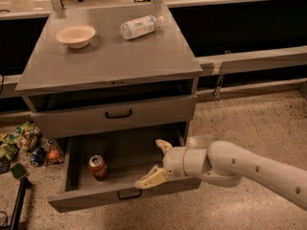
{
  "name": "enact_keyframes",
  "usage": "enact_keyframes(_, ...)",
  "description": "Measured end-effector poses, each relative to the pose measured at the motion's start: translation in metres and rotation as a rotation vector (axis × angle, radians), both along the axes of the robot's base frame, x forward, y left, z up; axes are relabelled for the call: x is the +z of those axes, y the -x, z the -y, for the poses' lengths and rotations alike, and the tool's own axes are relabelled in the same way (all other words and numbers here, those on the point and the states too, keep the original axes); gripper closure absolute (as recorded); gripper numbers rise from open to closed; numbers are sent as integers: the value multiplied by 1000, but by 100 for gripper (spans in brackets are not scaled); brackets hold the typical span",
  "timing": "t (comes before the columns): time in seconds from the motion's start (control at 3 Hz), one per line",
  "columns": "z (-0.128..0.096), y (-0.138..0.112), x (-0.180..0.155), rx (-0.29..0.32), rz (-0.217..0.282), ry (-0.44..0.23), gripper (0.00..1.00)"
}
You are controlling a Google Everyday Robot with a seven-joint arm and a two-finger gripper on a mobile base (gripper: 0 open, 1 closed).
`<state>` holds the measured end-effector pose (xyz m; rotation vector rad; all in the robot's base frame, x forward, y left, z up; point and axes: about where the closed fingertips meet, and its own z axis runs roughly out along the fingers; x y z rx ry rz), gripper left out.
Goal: Pick coke can from middle drawer and place on counter
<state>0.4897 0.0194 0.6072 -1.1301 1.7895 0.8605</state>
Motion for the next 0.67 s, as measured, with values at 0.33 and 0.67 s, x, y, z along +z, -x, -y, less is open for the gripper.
enact_keyframes(0.33, -27, -10, -37, -39, -46, -68, 0)
enact_keyframes(0.67, -54, -27, -68, -59, -54, -100, 0)
